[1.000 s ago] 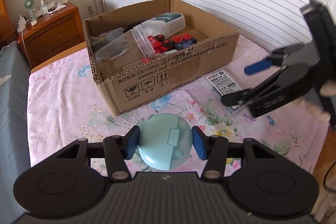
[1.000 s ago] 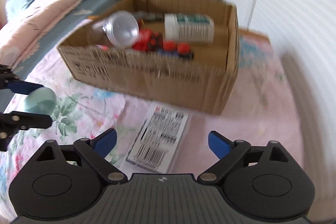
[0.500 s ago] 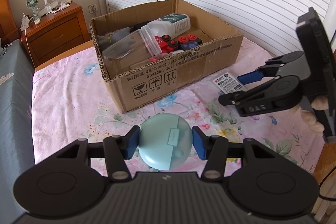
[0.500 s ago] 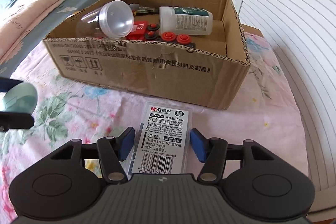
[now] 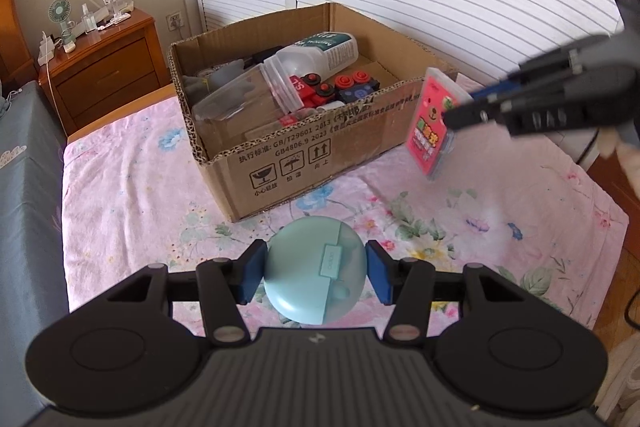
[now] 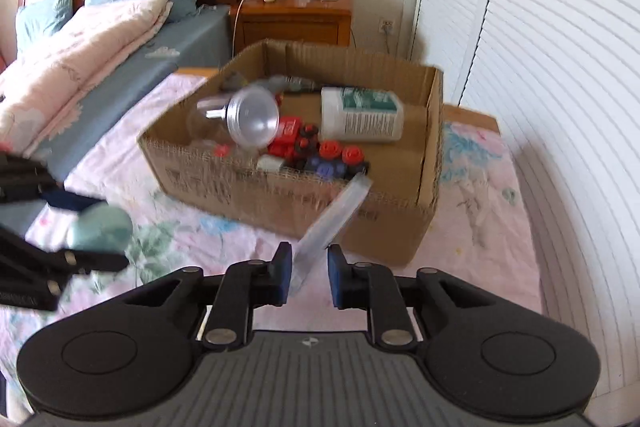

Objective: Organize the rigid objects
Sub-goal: 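Grasp the red card pack with the right tool and lift it, then carry the card pack into the box with the right tool while the left tool carries the blue case there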

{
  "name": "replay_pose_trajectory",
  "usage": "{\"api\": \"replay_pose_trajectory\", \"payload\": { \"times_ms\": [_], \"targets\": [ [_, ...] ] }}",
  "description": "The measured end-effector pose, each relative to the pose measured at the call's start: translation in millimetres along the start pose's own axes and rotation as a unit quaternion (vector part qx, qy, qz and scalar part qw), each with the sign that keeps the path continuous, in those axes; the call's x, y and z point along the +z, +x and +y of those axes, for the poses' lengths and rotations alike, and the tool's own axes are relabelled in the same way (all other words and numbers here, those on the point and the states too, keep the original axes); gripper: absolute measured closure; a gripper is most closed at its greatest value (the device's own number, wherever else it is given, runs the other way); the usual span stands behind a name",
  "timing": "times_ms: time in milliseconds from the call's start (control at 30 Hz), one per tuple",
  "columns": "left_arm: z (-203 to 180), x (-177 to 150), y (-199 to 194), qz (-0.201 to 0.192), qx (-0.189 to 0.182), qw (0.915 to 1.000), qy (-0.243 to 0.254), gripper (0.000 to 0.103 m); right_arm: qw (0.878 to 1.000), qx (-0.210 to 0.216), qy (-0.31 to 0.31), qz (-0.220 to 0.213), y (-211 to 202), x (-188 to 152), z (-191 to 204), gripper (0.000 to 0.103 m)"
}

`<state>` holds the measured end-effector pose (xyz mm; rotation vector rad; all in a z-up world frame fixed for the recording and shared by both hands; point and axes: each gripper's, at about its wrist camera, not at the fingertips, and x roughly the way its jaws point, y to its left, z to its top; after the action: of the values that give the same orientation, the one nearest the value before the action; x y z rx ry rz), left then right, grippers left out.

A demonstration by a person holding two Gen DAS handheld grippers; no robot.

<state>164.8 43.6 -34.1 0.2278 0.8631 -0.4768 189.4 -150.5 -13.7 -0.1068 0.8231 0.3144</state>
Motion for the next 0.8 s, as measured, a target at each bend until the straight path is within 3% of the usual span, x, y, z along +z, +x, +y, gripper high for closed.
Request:
{"api": "replay_pose_trajectory", "payload": {
  "times_ms": [67, 200, 267, 333, 400, 800],
  "targets": [
    [-1, 0, -1, -0.002, 0.000, 1.0000, 0.001, 0.050, 1.000, 0.008, 0.001, -0.005, -2, 7, -1, 0.078],
    [-3, 0, -3, -0.005, -0.001, 1.0000, 0.005, 0.050, 0.999, -0.014, -0.027, -0.009, 1, 11, 4, 0.060],
    [-3, -1, -4, -0.005, -0.001, 1.0000, 0.005, 0.050, 1.000, -0.007, -0.028, -0.003, 3, 9, 3, 0.057],
    [-3, -1, -4, -0.005, -0.001, 1.0000, 0.006, 0.050, 0.999, 0.003, -0.033, 0.001, 4, 3, 3, 0.040],
    [-3, -1, -4, -0.004, -0.001, 1.0000, 0.006, 0.050, 0.999, 0.010, -0.040, 0.003, 4, -5, 4, 0.035],
    [-3, -5, -3, 0.001, -0.004, 1.0000, 0.009, 0.050, 0.993, 0.037, -0.082, 0.075, 28, -49, 12, 0.022]
  ]
}}
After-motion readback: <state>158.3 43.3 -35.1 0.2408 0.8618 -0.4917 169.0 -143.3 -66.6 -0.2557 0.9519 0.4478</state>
